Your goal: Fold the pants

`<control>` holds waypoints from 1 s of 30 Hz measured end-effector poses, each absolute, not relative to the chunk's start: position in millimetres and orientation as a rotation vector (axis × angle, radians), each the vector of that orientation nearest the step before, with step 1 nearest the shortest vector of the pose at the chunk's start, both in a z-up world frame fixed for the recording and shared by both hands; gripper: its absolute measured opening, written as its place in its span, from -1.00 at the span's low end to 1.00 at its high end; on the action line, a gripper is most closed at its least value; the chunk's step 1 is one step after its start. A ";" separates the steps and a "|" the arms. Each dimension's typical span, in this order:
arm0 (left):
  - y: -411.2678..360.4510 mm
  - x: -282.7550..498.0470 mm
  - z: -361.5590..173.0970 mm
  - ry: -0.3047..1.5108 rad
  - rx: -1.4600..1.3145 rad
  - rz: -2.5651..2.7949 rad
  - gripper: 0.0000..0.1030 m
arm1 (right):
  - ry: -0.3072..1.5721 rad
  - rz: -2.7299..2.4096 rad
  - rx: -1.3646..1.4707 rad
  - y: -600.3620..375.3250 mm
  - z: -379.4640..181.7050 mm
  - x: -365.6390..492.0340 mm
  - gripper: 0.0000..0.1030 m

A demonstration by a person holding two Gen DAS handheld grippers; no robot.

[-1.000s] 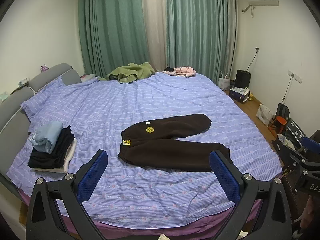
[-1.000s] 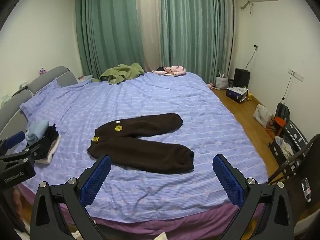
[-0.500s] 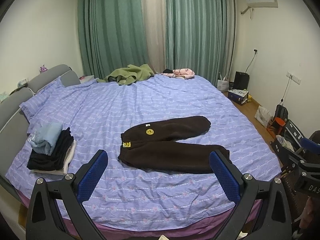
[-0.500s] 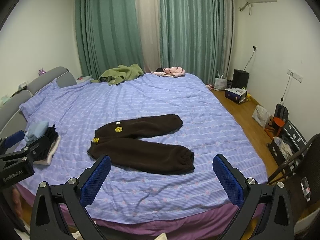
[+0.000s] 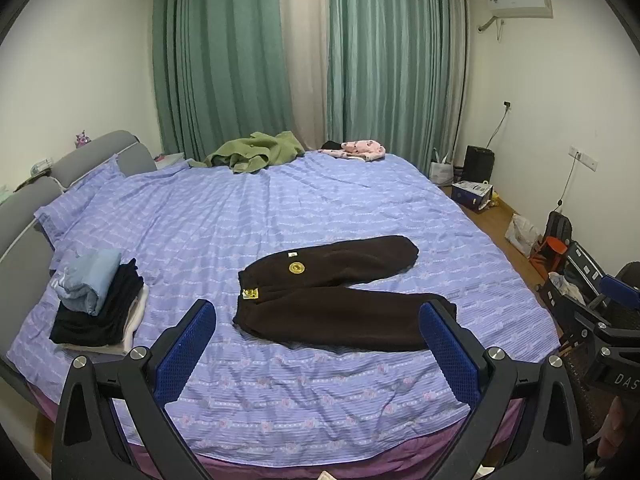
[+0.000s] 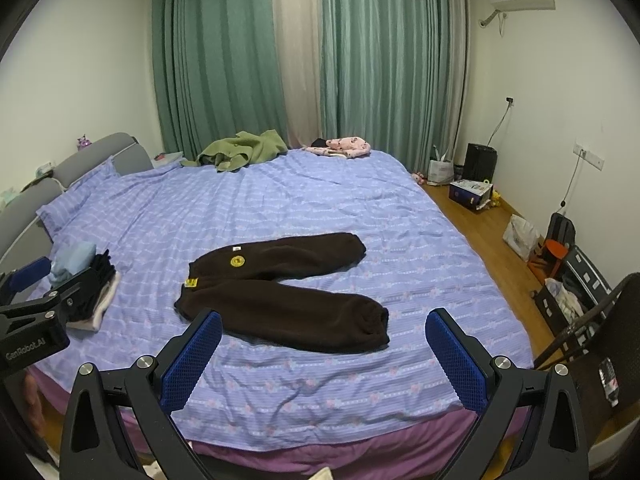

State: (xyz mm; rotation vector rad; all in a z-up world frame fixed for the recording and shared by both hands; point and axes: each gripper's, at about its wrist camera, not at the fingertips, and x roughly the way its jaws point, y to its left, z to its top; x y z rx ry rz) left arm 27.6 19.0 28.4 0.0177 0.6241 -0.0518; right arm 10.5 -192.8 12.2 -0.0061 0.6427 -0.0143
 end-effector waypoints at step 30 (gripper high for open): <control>20.6 29.8 20.7 0.626 0.016 -0.057 1.00 | 0.656 -0.015 -0.002 -192.5 8.2 17.9 1.00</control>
